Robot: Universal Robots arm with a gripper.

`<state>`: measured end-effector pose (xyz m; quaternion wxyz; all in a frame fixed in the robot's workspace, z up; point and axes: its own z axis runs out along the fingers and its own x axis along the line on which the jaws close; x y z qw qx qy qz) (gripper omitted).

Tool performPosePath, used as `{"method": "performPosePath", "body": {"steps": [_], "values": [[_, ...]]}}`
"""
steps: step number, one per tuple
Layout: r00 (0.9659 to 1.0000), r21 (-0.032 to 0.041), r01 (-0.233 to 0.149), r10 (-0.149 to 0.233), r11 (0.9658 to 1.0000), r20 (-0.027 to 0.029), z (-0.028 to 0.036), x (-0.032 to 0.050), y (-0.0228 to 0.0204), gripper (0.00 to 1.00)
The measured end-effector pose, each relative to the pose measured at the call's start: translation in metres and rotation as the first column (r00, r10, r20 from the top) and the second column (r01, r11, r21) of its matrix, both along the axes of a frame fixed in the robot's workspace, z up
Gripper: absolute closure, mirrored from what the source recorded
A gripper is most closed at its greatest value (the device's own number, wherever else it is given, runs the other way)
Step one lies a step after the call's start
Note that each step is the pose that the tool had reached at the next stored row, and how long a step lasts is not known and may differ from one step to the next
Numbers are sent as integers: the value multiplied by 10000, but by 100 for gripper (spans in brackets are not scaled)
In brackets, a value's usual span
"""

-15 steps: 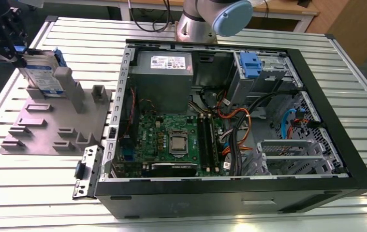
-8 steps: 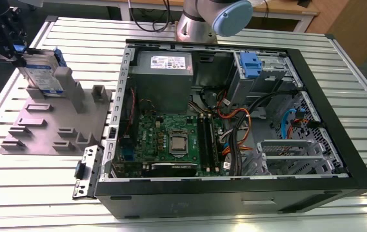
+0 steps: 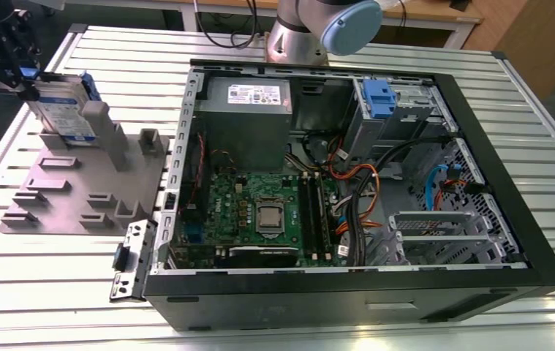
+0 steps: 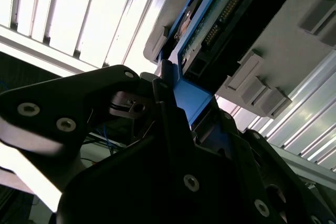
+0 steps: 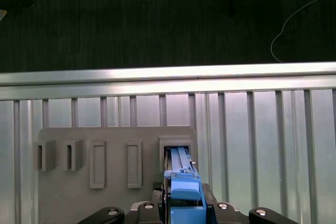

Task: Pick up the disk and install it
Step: 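Pick up the disk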

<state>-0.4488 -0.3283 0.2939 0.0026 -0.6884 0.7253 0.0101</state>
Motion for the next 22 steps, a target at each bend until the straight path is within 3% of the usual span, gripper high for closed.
{"method": "performPosePath", "body": {"steps": [22], "values": [[10000,0,0,0,10000,0,45,0,0,63]]}}
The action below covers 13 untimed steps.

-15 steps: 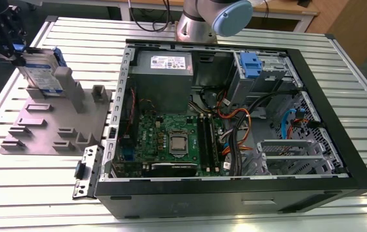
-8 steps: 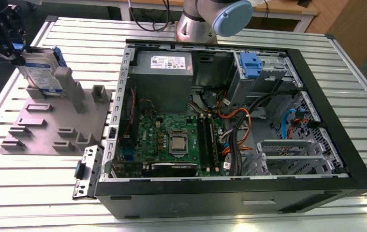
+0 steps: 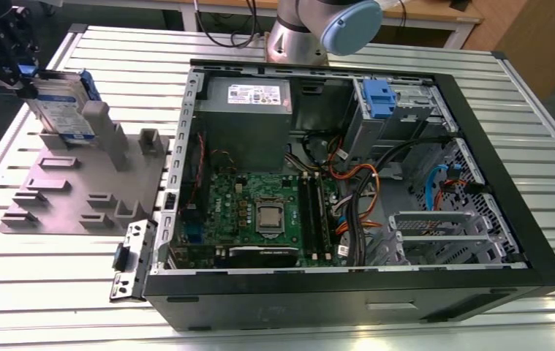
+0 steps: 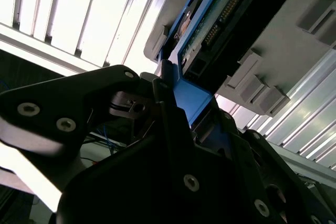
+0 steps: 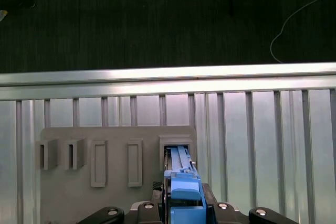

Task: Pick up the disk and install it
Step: 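Pick up the disk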

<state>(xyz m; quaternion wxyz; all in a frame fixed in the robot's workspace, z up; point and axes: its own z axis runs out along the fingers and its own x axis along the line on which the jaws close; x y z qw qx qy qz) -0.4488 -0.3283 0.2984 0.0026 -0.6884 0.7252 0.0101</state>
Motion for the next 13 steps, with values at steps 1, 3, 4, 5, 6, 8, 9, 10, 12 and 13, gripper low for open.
{"method": "performPosePath", "body": {"steps": [1,3,4,5,6,8,9,10,12,13], "values": [[10000,0,1,-1,10000,0,2,0,0,63],[10000,0,1,-1,10000,0,6,0,0,63],[10000,0,0,0,10000,-1,8,0,0,63],[10000,0,0,0,10000,-1,9,0,0,63],[10000,-1,0,0,10000,-1,12,0,0,63],[10000,-1,1,-1,10000,-2,19,0,0,63],[10000,0,1,-1,10000,0,22,0,0,63],[10000,0,1,-1,10000,0,26,0,0,63],[10000,1,1,-1,10000,2,30,0,0,63],[10000,0,0,0,10000,1,32,0,0,63]]}}
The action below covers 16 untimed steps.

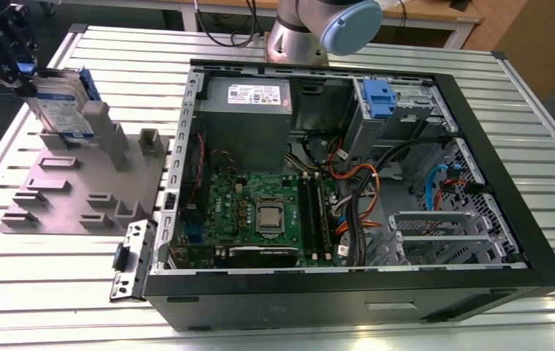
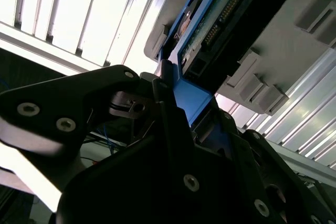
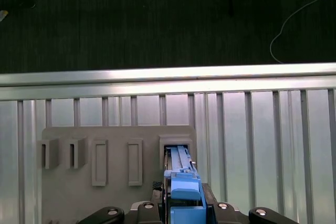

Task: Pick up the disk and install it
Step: 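Pick up the disk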

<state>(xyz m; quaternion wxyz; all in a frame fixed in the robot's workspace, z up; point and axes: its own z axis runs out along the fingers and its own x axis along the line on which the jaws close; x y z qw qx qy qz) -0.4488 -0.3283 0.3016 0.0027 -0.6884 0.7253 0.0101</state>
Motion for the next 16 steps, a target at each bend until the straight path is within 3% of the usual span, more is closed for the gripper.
{"method": "performPosePath", "body": {"steps": [2,16], "values": [[10000,-1,0,0,10000,-1,41,0,0,63],[10000,1,0,0,10000,1,106,0,0,63]]}}
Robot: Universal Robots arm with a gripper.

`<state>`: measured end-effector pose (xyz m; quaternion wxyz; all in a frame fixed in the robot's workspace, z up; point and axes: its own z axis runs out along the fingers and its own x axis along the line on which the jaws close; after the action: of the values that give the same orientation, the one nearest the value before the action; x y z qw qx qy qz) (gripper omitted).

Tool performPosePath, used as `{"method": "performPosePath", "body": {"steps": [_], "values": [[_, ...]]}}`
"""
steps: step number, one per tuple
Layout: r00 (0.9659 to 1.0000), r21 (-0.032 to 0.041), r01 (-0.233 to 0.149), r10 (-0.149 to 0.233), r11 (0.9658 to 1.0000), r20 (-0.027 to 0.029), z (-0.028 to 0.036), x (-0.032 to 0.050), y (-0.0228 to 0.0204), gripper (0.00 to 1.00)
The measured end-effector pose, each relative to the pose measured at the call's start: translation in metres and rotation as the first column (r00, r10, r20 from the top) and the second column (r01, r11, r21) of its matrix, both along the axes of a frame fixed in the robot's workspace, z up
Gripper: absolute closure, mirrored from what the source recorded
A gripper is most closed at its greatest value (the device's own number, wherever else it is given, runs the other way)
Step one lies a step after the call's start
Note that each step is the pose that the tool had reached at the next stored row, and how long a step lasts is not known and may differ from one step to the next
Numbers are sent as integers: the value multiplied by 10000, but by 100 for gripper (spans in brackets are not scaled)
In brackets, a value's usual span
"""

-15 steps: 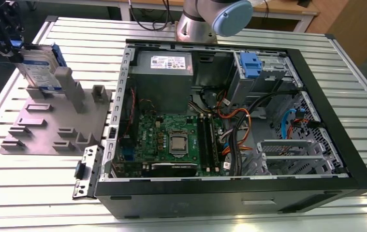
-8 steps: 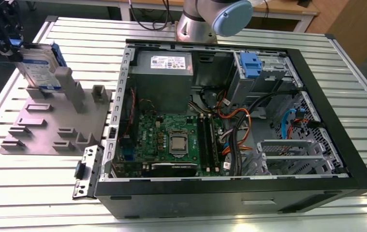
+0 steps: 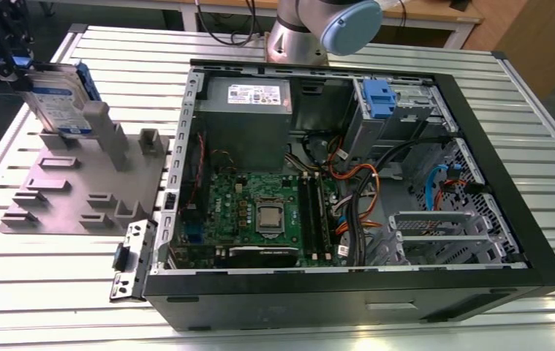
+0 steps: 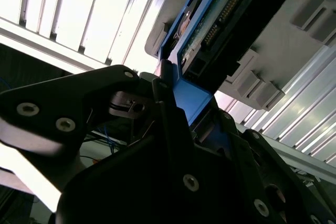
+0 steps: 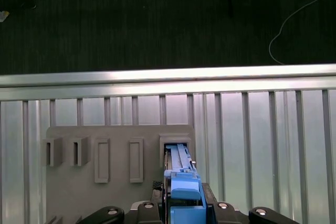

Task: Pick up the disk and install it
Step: 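Pick up the disk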

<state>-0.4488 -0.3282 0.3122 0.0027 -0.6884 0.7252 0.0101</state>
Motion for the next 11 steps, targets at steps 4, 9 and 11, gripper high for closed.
{"method": "performPosePath", "body": {"steps": [4,9,11], "values": [[10000,-1,1,-1,10000,-3,4,0,0,63],[10000,-1,0,0,10000,-3,27,0,0,63],[10000,0,0,0,10000,0,33,0,0,63]]}}
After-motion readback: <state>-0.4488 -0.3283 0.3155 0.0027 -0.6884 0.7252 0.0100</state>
